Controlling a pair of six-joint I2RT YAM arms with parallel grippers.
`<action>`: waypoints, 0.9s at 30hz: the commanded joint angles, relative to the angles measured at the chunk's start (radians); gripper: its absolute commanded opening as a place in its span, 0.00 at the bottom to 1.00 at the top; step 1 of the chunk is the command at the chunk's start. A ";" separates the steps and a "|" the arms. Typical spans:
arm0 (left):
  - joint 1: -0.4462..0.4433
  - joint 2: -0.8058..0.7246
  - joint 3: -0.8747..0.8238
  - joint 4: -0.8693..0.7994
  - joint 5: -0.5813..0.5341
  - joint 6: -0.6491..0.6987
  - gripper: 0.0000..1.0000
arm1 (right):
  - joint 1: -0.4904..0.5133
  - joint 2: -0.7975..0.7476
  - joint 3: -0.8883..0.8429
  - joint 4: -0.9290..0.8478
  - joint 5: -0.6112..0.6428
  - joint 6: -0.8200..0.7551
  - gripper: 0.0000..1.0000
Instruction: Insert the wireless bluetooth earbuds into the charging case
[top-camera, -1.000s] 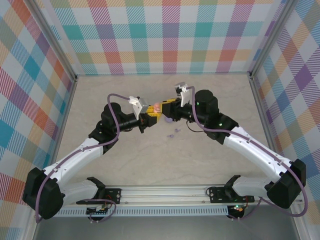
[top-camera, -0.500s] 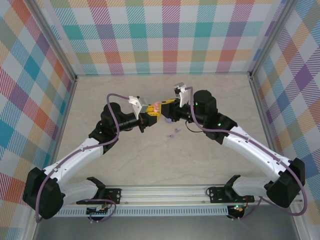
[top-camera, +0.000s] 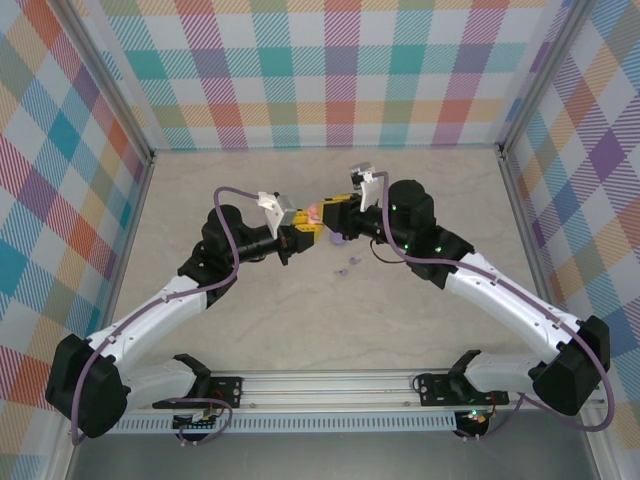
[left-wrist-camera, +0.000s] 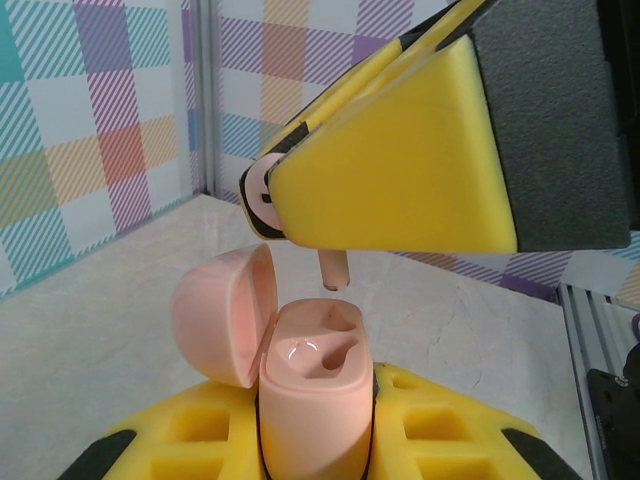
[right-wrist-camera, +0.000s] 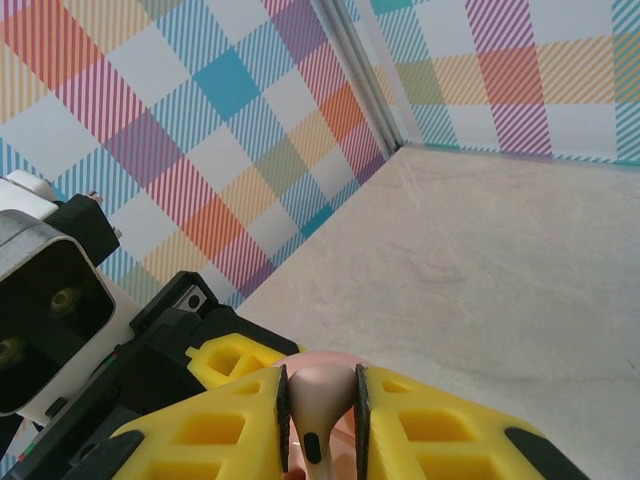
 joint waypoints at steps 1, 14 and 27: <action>-0.018 0.004 0.023 0.061 0.015 -0.019 0.10 | 0.006 0.011 -0.016 0.051 0.007 0.019 0.23; -0.017 0.005 0.013 0.110 0.000 -0.064 0.09 | 0.014 0.020 -0.029 0.070 0.013 0.028 0.23; -0.017 0.017 0.021 0.138 -0.038 -0.129 0.09 | 0.023 0.016 -0.042 0.077 0.028 0.023 0.23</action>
